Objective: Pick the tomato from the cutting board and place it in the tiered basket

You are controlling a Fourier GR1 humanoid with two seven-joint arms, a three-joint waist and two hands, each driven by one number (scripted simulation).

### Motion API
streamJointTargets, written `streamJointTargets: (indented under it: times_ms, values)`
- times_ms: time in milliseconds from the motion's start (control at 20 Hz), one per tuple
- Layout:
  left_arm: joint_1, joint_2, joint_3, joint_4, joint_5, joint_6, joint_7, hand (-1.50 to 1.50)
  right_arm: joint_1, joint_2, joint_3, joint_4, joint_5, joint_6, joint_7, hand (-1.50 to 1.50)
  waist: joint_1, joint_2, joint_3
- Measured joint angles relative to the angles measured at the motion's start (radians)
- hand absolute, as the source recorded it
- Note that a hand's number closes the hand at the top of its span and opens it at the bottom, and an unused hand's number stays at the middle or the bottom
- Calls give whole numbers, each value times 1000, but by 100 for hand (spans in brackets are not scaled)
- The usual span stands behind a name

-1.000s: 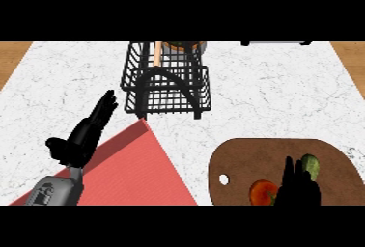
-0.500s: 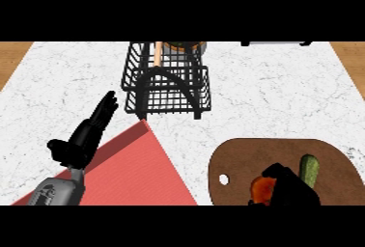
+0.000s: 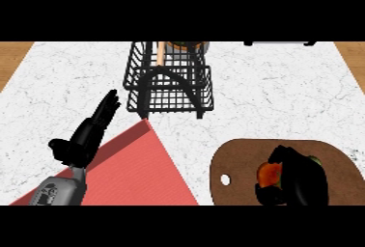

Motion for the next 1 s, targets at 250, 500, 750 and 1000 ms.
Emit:
streamJointTargets:
  times_ms: [250,500,750,1000]
  values:
    - [-9,-6,-1,-2,4,-9,11,0,-119,-185,-145,95,-207,121,-268,150,11,5,-1]
    - [-10,-6,11,11,-3,-11,3,0,-260,-241,-306,195,-418,146,-469,150,4,1,0]
    - [2,-9,13,6,-9,-12,1,0,-385,-209,-411,164,-612,185,-535,150,-4,-4,0]
    - [5,-11,17,-6,-8,-22,19,0,-548,-212,-457,119,-720,263,-469,150,-4,-6,-2]
